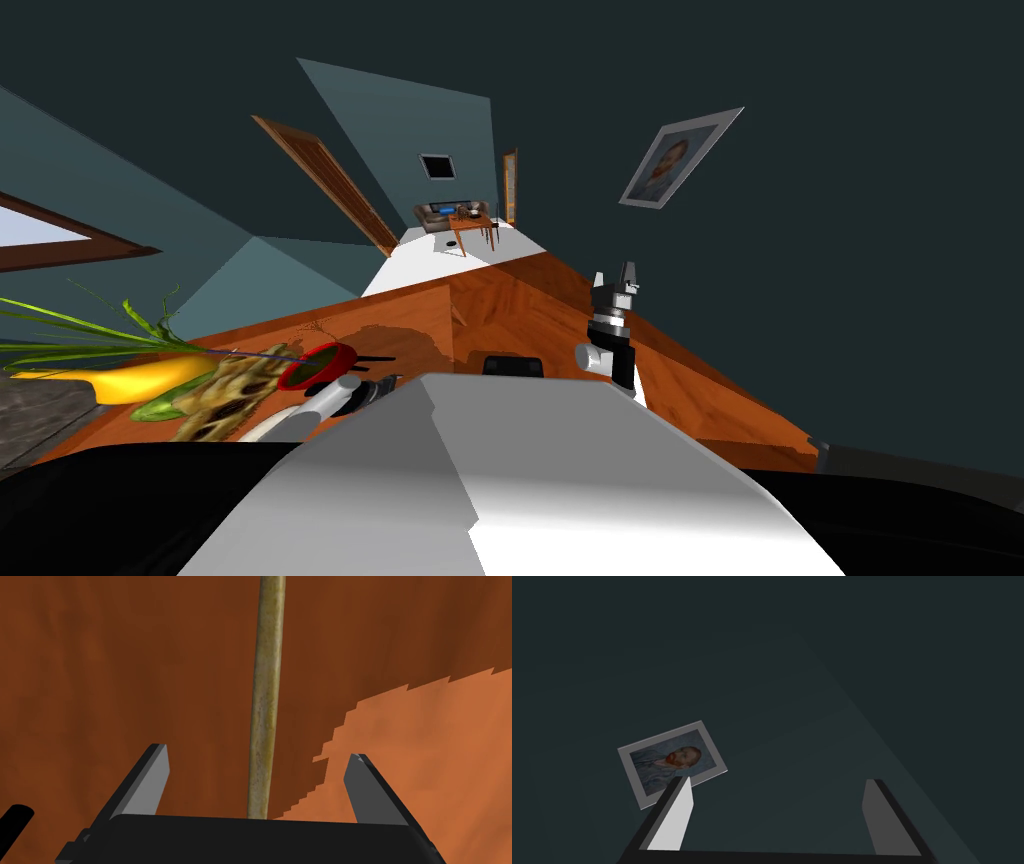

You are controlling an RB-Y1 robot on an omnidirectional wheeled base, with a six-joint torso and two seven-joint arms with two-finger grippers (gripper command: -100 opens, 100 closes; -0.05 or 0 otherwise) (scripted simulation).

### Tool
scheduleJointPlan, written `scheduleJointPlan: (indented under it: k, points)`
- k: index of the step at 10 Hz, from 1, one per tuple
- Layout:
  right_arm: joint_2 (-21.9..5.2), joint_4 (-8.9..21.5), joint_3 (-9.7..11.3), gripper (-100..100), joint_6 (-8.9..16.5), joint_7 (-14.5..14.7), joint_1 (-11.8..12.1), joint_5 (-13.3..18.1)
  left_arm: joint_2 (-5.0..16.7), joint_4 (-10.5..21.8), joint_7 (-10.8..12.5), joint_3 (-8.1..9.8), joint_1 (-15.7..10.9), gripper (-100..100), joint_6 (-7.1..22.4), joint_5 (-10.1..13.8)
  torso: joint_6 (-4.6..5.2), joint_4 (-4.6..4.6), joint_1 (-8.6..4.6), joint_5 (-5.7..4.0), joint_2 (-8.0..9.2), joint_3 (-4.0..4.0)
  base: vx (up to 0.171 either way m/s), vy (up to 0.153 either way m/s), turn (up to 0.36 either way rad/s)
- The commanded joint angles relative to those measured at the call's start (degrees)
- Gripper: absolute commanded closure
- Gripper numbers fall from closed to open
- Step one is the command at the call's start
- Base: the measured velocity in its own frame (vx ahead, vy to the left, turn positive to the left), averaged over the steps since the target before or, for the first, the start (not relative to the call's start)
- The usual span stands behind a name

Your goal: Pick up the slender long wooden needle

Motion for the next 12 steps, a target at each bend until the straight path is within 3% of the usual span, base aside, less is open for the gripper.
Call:
scheduleJointPlan:
  k: [1,2,3,7,8,9,10,11,12]
  points:
    - [0.00,0.00,0.00,0,0.00,0.00,0.00,0.00,-1.89,1.43,0.20,-0.31,-1.32,-100,-1.35,-1.61,0.00,0.00,0.00,0.00,0.00,0.00,-0.020,0.055,-0.025]
    - [0.00,0.00,0.00,0,0.00,0.00,0.00,0.00,-1.12,0.55,0.26,-0.15,-0.55,-100,-0.76,-0.97,0.00,0.01,-0.02,0.01,0.02,0.02,-0.006,0.001,-0.014]
    - [0.01,0.00,0.00,0,0.00,0.00,0.00,0.00,-1.24,0.63,0.29,-0.17,-0.61,100,-0.94,-1.08,-0.01,0.00,-0.18,-0.04,0.00,0.00,0.000,0.000,0.000]
    - [0.01,0.00,0.01,0,0.00,0.00,0.00,0.00,-1.21,0.62,0.30,-0.15,-0.60,100,-0.91,-1.05,0.02,-0.02,-0.11,0.03,-0.07,-0.04,0.000,0.000,0.000]
    - [0.01,0.00,0.01,0,0.00,0.00,0.00,0.00,-1.21,0.62,0.30,-0.15,-0.60,0,-0.91,-1.05,0.02,-0.02,-0.10,0.03,-0.08,-0.04,0.000,0.000,0.000]
    - [0.01,0.00,0.01,0,0.00,0.00,0.00,0.00,0.41,0.49,-0.42,-0.02,-0.25,100,0.20,0.49,0.02,-0.02,-0.10,0.03,-0.08,-0.05,0.013,-0.028,0.032]
    - [0.01,0.00,0.01,0,0.00,0.00,0.00,0.00,1.56,0.03,-0.74,0.13,0.29,100,0.97,1.54,0.01,-0.03,-0.19,-0.02,-0.11,-0.06,0.016,-0.055,0.044]
    - [0.01,0.00,0.01,0,0.00,0.00,0.00,0.00,0.89,-0.49,0.02,0.04,0.43,100,0.36,0.72,-0.01,-0.03,-0.30,-0.05,-0.12,-0.07,0.005,-0.024,0.015]
    - [0.01,0.00,0.01,0,0.00,0.00,0.00,0.00,1.04,-0.54,-0.05,0.08,0.51,0,0.53,0.84,0.02,-0.03,-0.23,0.01,-0.10,-0.06,0.000,0.000,0.000]
